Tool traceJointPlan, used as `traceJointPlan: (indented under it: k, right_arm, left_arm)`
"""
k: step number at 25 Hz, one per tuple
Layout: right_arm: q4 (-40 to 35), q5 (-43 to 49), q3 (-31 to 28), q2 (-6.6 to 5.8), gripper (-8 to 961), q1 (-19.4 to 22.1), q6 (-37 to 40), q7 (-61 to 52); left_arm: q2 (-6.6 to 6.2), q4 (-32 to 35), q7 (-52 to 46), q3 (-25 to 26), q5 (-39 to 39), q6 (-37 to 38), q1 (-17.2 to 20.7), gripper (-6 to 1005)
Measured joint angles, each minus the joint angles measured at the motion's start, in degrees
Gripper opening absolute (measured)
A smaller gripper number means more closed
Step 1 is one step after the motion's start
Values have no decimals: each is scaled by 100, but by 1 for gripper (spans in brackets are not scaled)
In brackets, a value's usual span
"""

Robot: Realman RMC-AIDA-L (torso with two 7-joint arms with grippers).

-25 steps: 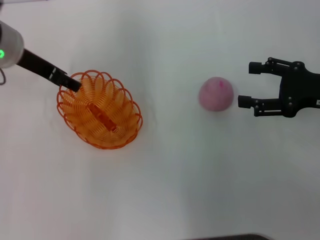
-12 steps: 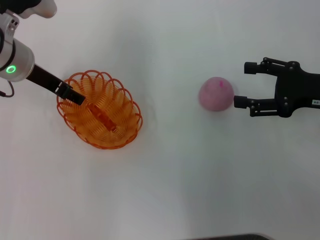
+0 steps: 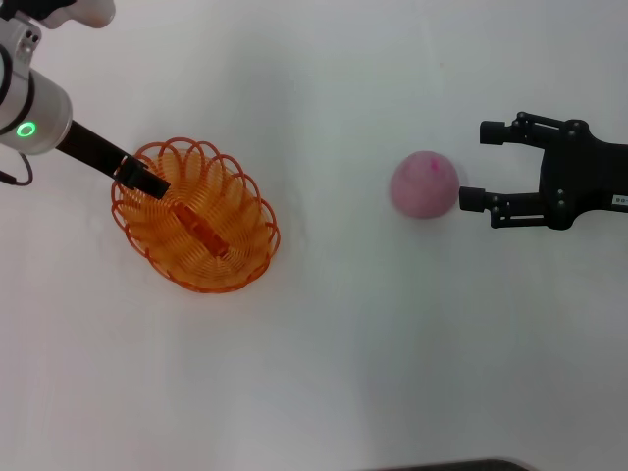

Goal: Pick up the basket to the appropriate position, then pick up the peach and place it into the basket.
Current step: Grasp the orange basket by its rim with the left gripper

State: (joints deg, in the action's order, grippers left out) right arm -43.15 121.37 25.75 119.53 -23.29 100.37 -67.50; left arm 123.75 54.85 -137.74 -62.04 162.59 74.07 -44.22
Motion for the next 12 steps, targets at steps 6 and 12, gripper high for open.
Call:
traceJointPlan:
  k: [6, 12]
  right_arm:
    - [0, 0, 0, 0, 942, -7, -1, 0]
    - [2, 0, 0, 0, 943, -9, 7, 0]
  left_arm:
    - [0, -9, 10, -13, -15, -38, -1, 740]
    - [0, 5, 22, -25, -30, -41, 1, 521]
